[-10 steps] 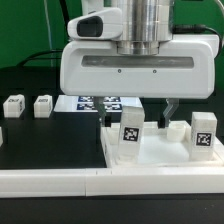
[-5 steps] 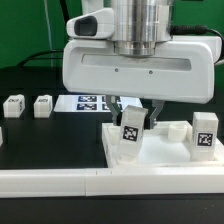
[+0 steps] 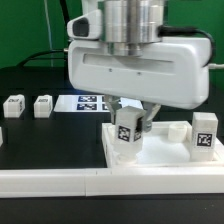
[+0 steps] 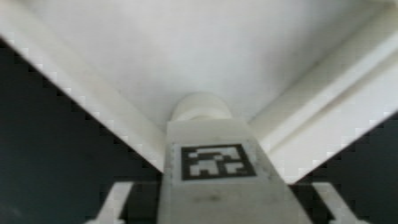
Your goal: Assemble square table
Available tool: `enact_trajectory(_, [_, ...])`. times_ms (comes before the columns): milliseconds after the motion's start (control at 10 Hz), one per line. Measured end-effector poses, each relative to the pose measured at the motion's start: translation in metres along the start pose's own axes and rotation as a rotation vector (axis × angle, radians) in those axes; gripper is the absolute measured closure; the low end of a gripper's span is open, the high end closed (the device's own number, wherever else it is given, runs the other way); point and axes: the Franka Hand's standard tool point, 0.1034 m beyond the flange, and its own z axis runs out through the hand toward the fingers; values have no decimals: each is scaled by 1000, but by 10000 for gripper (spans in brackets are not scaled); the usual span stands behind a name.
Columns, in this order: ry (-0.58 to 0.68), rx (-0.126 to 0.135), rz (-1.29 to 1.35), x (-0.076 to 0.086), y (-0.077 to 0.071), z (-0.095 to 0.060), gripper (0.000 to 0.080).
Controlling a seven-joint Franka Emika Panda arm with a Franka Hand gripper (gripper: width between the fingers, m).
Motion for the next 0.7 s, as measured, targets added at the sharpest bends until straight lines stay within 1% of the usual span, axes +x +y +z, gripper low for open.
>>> enact_trajectory(100, [-23,28,201,2,2,0,506])
enact_trajectory(300, [-65,65,472,0,1,1,506])
enact_trajectory(400, [-81,74,559,0,0,1,506])
enact_trajectory(500, [-84,72,603,-1,-1,2,506])
enact_trajectory(700, [-82,73,573,-1,-1,2,506])
